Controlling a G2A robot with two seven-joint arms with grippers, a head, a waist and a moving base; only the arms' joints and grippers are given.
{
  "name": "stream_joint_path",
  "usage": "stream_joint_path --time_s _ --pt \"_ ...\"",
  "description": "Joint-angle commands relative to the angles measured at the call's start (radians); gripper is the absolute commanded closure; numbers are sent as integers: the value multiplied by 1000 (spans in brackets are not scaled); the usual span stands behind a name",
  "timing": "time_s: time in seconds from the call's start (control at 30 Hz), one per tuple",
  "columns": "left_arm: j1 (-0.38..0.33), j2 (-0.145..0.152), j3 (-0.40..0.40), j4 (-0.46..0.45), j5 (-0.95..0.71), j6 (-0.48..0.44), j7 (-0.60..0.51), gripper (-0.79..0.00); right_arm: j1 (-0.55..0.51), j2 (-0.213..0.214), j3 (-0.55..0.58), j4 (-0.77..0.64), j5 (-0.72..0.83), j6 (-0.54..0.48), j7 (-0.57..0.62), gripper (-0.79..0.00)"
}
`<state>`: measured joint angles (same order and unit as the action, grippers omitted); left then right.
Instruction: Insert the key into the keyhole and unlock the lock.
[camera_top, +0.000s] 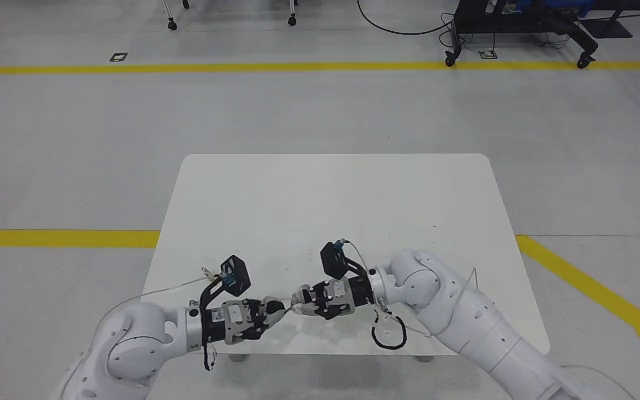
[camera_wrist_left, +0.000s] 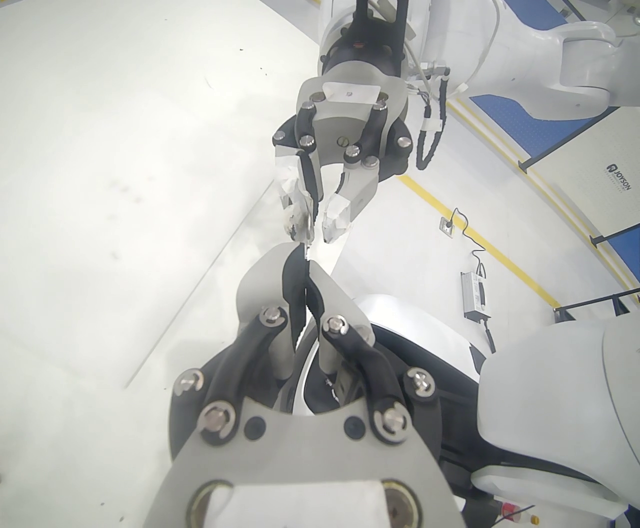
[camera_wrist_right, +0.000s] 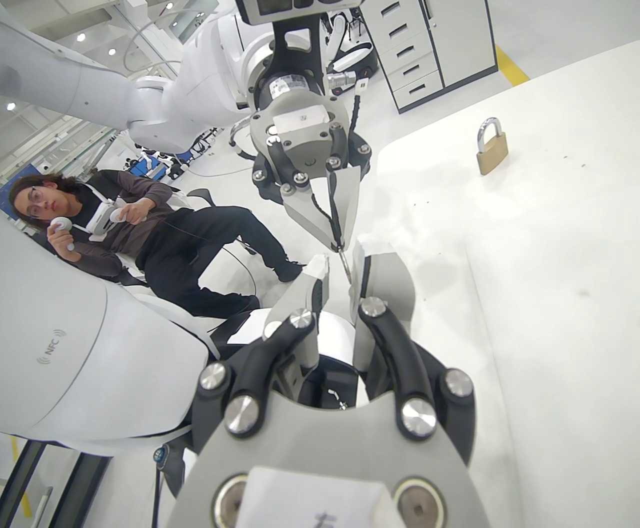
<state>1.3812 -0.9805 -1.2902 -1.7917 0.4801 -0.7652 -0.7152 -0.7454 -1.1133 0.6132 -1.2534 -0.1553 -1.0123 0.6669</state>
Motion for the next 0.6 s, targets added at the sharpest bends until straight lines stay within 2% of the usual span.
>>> stream_joint_path --time_s 0.0,0.13,0.17,0.2,0.37,0.57 --pt "0 1 2 1 2 0 4 0 2 0 -2 1 0 0 -2 0" --pt "-1 3 4 10 1 -3 14 0 5 -1 -8 4 2 0 -1 0" --pt "-1 4 4 11 0 -3 15 -222 7 -1 -9 5 3 0 0 0" --pt "-2 5 3 13 -2 -4 17 -785 8 -1 -11 6 6 0 0 0" --pt "8 10 -26 24 -24 -11 48 -785 12 3 -2 15 32 0 -10 0" --pt "58 28 -139 57 -81 -55 103 -785 -16 34 76 -15 60 0 -64 0"
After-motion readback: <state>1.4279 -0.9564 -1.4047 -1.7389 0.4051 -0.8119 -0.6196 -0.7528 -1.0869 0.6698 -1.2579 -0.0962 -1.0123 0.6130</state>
